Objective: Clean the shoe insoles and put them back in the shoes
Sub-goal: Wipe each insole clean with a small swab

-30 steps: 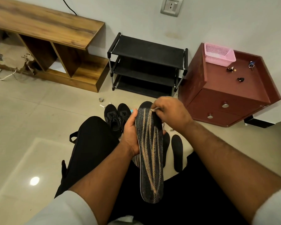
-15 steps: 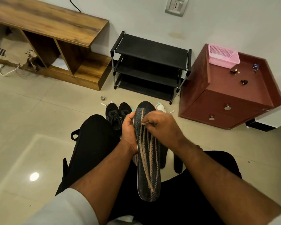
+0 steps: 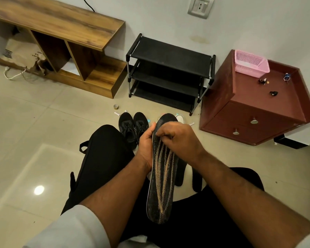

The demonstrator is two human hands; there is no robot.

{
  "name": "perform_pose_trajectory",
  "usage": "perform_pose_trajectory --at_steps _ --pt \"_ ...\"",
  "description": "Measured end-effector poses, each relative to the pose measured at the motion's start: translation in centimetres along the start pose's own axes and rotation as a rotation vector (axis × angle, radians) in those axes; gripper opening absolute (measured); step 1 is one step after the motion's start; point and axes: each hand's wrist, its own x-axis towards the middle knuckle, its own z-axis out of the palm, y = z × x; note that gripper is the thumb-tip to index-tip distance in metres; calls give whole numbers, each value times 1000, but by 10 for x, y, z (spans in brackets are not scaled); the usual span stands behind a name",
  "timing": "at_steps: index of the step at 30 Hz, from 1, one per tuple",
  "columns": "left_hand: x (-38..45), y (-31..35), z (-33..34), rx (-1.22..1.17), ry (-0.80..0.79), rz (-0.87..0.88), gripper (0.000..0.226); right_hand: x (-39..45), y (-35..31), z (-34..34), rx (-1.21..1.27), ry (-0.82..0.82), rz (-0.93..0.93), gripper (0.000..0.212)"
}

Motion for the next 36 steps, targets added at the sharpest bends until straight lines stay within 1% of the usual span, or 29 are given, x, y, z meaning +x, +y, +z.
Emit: perform_pose_trajectory --at_steps 4,6,9,12,14,16,19,21,23,26,29,33,36 --pt "-3 -2 7 50 -97 -73 62 26 16 -11 -41 102 131 14" --pt "-2 -3 7 57 -98 -83 65 37 20 -14 -73 114 182 16" --pt "-1 -1 3 73 -56 -77 62 31 15 -8 -62 63 104 15" --pt "2 1 -3 53 0 -25 55 9 4 7 -7 -42 0 15" --pt "2 2 -3 50 11 -14 52 1 3 12 -17 -72 -10 16" --pt "1 1 0 47 -7 -38 54 6 9 7 -19 -36 22 13" --pt "2 -1 3 57 -65 -85 64 26 19 -6 -52 41 104 13" --pt "2 -1 3 54 -53 -103 66 36 22 -11 -77 32 146 15" --pt "-1 1 4 52 -34 -100 61 35 19 -8 -71 -1 113 15" --pt "1 4 -1 53 38 -27 54 18 6 2 -22 -43 25 15" --pt "6 4 -7 26 114 -2 53 3 -3 11 0 -56 -5 18" --pt "1 3 -1 10 3 -15 53 17 10 3 4 6 74 13" --pt "-7 5 4 -2 -50 -23 50 39 18 -6 -61 10 178 17"
